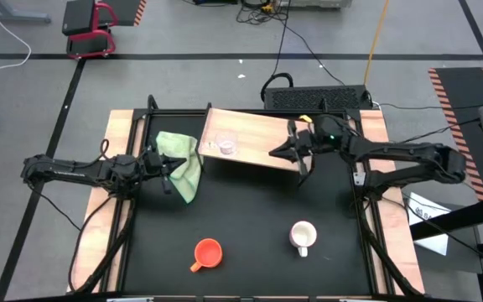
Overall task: Stack small to large cups/mugs on shelf
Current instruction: Put the transparent mug on the shelf
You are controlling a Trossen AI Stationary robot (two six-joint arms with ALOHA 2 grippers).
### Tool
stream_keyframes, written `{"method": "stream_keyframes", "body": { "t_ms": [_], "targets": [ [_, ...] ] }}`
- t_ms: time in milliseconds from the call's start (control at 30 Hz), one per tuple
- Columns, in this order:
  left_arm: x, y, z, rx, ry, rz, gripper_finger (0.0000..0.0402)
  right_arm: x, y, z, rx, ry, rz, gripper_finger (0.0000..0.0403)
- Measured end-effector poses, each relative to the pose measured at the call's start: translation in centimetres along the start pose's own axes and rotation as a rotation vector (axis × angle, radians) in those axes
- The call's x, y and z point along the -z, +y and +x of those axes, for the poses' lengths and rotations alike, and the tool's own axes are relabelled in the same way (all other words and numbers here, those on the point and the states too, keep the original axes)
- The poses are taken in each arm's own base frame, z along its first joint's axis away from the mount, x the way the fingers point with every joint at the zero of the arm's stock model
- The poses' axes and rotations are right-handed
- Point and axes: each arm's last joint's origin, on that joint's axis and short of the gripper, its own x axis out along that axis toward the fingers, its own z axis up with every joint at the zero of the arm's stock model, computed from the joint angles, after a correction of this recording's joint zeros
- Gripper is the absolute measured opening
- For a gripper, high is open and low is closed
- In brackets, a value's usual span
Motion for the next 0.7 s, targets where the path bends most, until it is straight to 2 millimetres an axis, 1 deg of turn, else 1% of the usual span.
{"method": "stream_keyframes", "body": {
  "t_ms": [133, 233, 600, 700],
  "targets": [
    [0.0, 0.0, 0.0, 0.000, 0.002, 0.004, 0.0000, -1.3, -1.0, 1.7, -0.027, -0.007, -0.007, 0.0000],
    [0.0, 0.0, 0.0, 0.000, 0.003, 0.005, 0.0000, -1.6, -1.7, 2.8, -0.050, 0.009, 0.001, 0.0000],
    [0.1, -0.1, 0.0, 0.018, 0.007, 0.008, 0.0000, -1.0, -3.6, 6.2, -0.108, 0.040, 0.033, 0.0000],
    [0.1, -0.1, 0.0, 0.018, 0.006, 0.010, 0.0000, -1.5, -4.1, 7.1, -0.121, 0.070, 0.037, 0.0000]
  ]
}}
